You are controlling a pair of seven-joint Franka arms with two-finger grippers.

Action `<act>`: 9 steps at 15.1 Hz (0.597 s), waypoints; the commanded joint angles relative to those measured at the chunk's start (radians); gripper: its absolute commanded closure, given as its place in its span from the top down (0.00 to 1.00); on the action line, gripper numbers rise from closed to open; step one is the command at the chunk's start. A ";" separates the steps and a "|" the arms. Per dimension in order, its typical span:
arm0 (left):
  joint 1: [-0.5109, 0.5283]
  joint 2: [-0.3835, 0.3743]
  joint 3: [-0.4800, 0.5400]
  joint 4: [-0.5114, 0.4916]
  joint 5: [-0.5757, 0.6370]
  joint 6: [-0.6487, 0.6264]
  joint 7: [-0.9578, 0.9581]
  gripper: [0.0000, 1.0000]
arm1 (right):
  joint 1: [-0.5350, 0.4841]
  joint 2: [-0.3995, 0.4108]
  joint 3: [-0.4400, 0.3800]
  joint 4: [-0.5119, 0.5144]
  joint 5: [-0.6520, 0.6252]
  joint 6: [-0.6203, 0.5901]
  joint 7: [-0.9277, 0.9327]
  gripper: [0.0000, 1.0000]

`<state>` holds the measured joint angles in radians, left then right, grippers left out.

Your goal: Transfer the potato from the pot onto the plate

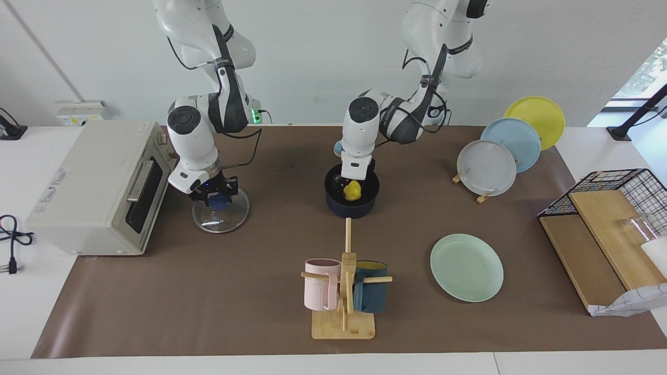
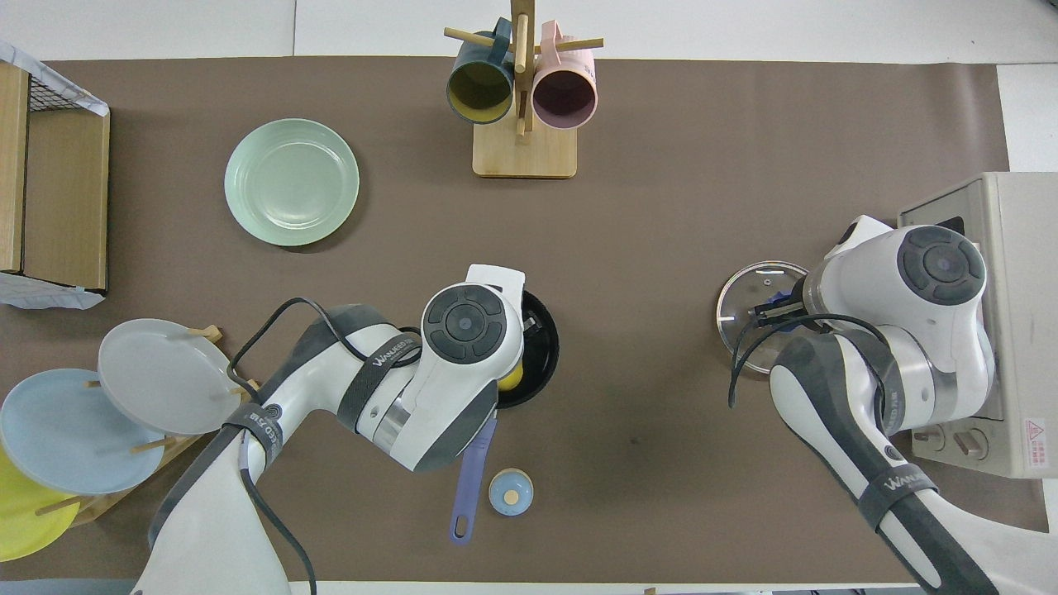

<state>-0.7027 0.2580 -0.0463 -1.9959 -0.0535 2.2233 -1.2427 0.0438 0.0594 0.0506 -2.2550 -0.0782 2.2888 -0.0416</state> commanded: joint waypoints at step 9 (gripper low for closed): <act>-0.018 0.023 0.017 0.006 0.009 0.026 -0.012 0.12 | -0.013 -0.023 0.015 0.236 0.020 -0.263 0.006 1.00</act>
<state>-0.7110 0.2756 -0.0424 -1.9940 -0.0530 2.2372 -1.2594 0.0417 0.0345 0.0545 -2.1118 -0.0779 2.1297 -0.0413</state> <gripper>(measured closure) 0.238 0.000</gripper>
